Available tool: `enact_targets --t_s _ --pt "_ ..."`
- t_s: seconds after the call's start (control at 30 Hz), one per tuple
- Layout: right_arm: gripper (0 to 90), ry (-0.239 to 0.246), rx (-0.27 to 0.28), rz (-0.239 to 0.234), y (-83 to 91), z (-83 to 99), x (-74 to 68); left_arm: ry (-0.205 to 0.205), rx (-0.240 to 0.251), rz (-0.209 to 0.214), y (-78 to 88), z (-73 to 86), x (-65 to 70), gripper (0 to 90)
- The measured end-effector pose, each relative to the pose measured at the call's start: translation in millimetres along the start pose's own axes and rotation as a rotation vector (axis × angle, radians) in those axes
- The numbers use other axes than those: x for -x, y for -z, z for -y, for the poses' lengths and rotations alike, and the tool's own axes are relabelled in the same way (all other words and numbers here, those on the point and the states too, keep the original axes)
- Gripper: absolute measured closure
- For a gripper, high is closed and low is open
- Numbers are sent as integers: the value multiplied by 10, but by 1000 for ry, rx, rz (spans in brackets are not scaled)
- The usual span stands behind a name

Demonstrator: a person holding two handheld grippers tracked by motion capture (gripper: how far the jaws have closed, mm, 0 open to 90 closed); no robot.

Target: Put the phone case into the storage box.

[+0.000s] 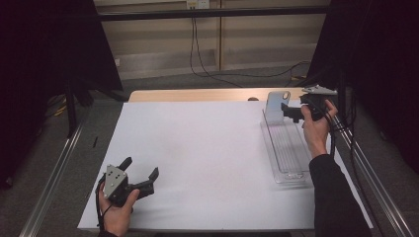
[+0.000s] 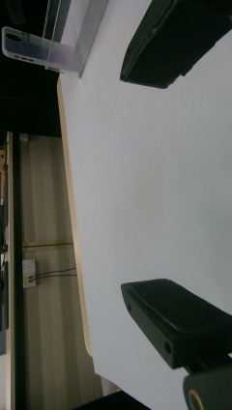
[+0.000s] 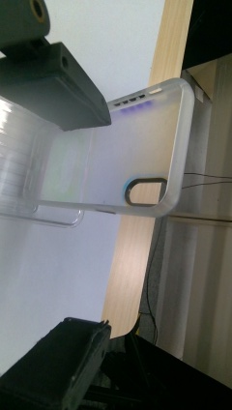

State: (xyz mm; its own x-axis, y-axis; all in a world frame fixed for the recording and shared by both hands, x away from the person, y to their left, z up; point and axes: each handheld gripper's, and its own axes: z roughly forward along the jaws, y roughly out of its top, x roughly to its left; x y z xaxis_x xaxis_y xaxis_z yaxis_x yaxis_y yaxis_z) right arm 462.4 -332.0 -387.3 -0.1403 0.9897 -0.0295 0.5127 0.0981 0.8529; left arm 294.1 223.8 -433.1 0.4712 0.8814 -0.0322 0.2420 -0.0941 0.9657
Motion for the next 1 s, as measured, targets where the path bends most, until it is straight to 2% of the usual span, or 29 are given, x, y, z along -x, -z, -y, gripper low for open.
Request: enact_targets --t_s 0.1,0.17,0.23,0.3,0.33,0.47,0.8,0.97,1.0 --pt "40 -13 20 -7 9 6 2 -4 5 -2 16 0 -12 37" --pt "25 -12 33 -30 7 15 9 9 7 3 7 -7 -29 39" --pt "50 -2 87 4 9 30 -5 1 13 5 -7 -17 -42 39" --pt "49 -20 108 -20 20 46 -15 4 14 10 -22 -20 -54 40" --pt "52 -13 123 -24 23 59 -23 -3 13 8 -28 -19 -60 40" --pt "38 0 138 -30 52 108 -59 -7 13 20 -35 -27 -68 41" --pt "10 -38 170 -76 239 207 -20 0 24 13 6 -32 -56 39" --pt "19 -23 203 -52 352 209 0 4 27 13 11 -27 -59 37" --pt "21 -22 202 -64 369 216 3 1 25 10 13 -24 -59 36"
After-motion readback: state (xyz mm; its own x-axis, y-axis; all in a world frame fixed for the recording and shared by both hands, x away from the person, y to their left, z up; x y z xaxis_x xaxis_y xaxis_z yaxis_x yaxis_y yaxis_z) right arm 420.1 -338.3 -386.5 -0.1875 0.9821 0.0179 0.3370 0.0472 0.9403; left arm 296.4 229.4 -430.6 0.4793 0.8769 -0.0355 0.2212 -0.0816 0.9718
